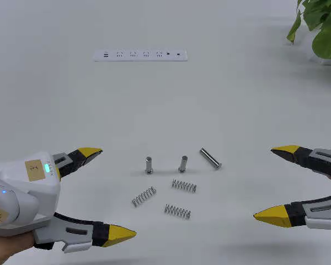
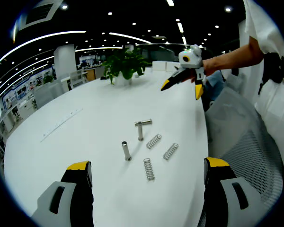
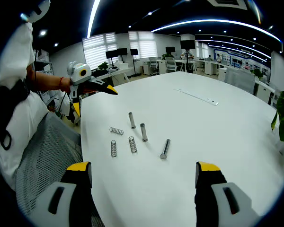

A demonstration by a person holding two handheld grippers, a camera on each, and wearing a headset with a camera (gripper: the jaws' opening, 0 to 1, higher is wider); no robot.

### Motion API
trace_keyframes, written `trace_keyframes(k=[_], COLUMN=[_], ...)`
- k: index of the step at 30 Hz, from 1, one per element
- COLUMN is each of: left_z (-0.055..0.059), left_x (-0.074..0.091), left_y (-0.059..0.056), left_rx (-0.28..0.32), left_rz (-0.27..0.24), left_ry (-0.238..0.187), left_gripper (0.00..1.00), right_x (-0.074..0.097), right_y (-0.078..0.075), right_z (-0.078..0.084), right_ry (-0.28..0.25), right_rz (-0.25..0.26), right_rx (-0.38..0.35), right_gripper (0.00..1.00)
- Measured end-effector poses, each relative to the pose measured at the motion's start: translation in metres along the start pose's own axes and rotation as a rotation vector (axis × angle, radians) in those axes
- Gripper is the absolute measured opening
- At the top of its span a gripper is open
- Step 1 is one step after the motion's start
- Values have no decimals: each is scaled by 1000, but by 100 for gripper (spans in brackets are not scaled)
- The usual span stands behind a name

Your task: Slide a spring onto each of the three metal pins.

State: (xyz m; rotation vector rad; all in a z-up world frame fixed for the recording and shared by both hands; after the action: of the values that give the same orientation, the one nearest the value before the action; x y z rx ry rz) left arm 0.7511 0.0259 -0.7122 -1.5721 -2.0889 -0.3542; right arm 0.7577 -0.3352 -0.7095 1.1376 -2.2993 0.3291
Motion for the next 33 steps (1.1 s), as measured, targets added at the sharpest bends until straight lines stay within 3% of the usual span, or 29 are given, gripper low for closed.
trace_keyframes(k=[33], left_z=[1], left_x=[-3], left_y=[5], left_rx=[-6], left_rz=[1], left_ry=[-5], left_gripper=[100], right_x=[-8], right_y=[-1], right_z=[-6], right_ry=[15], right_rz=[-6], right_rx=[17], right_gripper=[90])
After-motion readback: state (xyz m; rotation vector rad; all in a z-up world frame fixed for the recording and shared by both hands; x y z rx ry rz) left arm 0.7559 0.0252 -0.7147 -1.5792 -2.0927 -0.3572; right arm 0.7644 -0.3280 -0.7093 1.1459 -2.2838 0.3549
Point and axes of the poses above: the centre of the closed fingertips' face, and the gripper's own axes: x roughly backward along the fingers, y roughly to its left, z roughly out of its underside, the point moved 9 cm from there along x, roughly backward along the fingers, and after that the axes turned 9 degrees about z, right-handed, at the moved point
